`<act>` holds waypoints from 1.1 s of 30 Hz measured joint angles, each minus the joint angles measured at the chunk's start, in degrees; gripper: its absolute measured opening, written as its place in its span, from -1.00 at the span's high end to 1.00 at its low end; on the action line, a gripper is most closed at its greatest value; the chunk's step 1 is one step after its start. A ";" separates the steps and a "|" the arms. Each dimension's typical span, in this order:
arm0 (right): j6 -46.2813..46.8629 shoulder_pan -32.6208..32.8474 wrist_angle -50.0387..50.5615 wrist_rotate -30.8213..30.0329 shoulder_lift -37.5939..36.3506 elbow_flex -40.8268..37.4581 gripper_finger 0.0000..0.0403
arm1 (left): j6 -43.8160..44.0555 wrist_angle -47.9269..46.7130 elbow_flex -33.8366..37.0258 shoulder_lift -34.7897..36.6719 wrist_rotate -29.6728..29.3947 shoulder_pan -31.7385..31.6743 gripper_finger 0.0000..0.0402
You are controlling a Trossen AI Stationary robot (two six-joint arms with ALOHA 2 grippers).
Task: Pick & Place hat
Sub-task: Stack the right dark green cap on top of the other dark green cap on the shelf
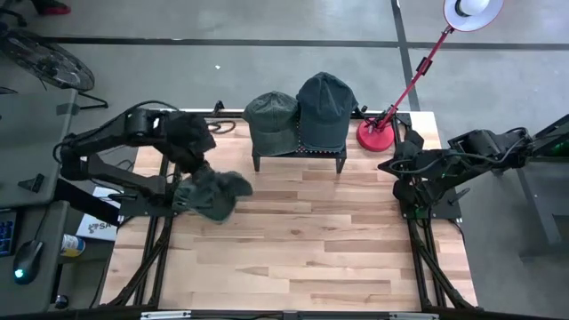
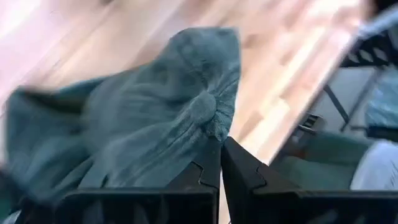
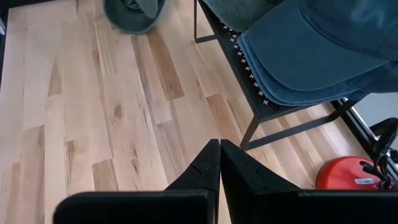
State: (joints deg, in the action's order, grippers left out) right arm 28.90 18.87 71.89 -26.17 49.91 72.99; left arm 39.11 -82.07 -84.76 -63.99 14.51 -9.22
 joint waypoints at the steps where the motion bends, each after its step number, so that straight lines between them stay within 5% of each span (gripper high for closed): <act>1: -0.61 -0.01 -0.04 0.02 0.00 0.00 0.98 | -0.22 1.51 -0.61 0.00 -0.19 2.06 1.00; 9: -9.22 -0.01 -5.12 2.92 0.00 0.00 0.98 | -14.75 23.00 -1.52 -1.40 -7.13 15.68 1.00; 14: -20.83 -0.01 -14.36 9.31 0.00 0.00 0.98 | -26.03 34.76 -1.52 -5.35 -8.88 18.82 1.00; 23: -49.74 0.01 -27.88 24.60 1.55 0.00 0.94 | -32.20 54.25 -1.48 -14.10 2.79 18.67 1.00; 33: -71.91 1.19 -40.86 25.30 10.08 0.00 0.79 | -33.48 68.01 -1.46 -19.62 4.69 18.57 1.00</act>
State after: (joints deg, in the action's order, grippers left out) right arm -43.01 20.06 31.03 -0.88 59.99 72.99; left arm 5.63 -14.06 -86.21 -83.61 19.20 9.35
